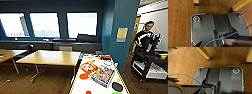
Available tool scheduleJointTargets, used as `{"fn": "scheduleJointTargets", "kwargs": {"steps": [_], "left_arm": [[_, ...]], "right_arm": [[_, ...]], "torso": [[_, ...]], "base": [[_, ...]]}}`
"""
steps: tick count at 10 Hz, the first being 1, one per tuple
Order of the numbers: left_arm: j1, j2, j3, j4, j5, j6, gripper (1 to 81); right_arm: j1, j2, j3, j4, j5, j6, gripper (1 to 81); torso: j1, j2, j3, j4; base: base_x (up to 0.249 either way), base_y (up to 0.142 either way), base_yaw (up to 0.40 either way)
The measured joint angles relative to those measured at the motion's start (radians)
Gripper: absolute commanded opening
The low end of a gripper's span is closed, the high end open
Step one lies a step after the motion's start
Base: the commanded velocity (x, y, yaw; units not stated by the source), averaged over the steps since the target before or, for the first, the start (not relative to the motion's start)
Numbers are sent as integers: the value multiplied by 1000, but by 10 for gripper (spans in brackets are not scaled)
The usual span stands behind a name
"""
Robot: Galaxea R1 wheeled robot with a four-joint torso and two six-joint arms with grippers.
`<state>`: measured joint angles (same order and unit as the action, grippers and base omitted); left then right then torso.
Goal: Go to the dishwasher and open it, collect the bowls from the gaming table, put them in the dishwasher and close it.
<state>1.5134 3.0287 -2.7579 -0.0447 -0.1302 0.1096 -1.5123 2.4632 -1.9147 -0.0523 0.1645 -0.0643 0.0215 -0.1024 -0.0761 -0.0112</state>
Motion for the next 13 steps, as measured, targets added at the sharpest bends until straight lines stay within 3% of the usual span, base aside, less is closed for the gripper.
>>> {"fn": "scheduleJointTargets", "kwargs": {"steps": [5, 9, 12, 13], "left_arm": [[0, 7, 1, 0, -1, 0, 811], [-11, 7, 1, 0, -3, 0, 811], [-31, 7, 1, 0, -10, 0, 811], [-31, 7, 1, 0, -8, 0, 811]], "right_arm": [[11, -373, 366, 16, 68, 48, 811], [117, -602, 589, 20, 82, 93, 811], [221, -710, 657, 23, 84, 138, 811], [254, -727, 670, 23, 71, 154, 811]], "torso": [[0, 0, -10, 0], [0, 0, -133, 0], [0, 1, -234, 0], [1, 1, -249, 0]], "base": [[0, 0, 0], [0, 0, 0], [0, 0, 0], [0, 0, 0]]}}
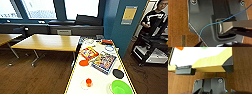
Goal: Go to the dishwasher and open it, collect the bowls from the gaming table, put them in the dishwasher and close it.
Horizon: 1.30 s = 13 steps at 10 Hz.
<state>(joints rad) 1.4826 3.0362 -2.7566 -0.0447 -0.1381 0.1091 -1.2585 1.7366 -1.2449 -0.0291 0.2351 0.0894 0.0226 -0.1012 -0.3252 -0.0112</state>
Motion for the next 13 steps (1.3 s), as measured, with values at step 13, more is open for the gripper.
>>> {"fn": "scheduleJointTargets", "kwargs": {"steps": [13], "left_arm": [[-11, 0, 0, -1, -8, -1, 811]], "right_arm": [[587, -16, -203, 5, -421, 501, 811]], "torso": [[0, 1, -10, 0]], "base": [[0, 0, 0]]}}
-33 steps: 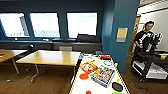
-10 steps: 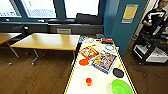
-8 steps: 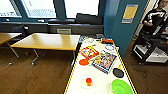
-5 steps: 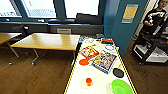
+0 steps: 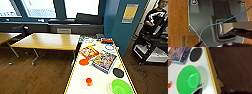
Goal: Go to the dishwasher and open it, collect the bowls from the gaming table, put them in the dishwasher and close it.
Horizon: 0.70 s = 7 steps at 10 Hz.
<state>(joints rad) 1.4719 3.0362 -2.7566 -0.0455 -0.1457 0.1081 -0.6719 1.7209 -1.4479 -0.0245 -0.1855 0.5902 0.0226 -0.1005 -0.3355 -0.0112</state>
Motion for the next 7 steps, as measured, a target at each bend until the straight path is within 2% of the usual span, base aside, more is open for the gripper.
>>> {"fn": "scheduleJointTargets", "kwargs": {"steps": [1, 3, 7], "left_arm": [[0, 0, 0, 0, 0, 0, 811], [0, 0, 0, 0, 0, 0, 811], [0, 0, -2, 0, 0, -1, 811]], "right_arm": [[11, 20, -28, 6, -25, 49, 811], [42, 64, -91, 19, -67, 84, 811], [85, 145, -111, 24, -77, 103, 811]], "torso": [[0, 0, 0, 0], [0, 0, -1, 0], [0, 1, -1, 0]], "base": [[0, 0, 0], [0, 0, 0], [0, 0, 0]]}}
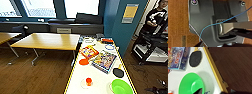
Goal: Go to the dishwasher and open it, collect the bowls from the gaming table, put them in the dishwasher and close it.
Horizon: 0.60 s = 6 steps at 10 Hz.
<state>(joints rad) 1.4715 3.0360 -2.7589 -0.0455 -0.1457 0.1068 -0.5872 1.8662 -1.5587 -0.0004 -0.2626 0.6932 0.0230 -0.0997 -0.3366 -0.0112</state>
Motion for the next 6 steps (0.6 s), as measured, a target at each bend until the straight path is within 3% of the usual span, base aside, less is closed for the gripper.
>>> {"fn": "scheduleJointTargets", "kwargs": {"steps": [6], "left_arm": [[0, -6, 0, 0, 0, -1, 811]], "right_arm": [[-32, 101, 39, -3, 6, 1, 811]], "torso": [[0, 0, 0, 0]], "base": [[0, 0, 0]]}}
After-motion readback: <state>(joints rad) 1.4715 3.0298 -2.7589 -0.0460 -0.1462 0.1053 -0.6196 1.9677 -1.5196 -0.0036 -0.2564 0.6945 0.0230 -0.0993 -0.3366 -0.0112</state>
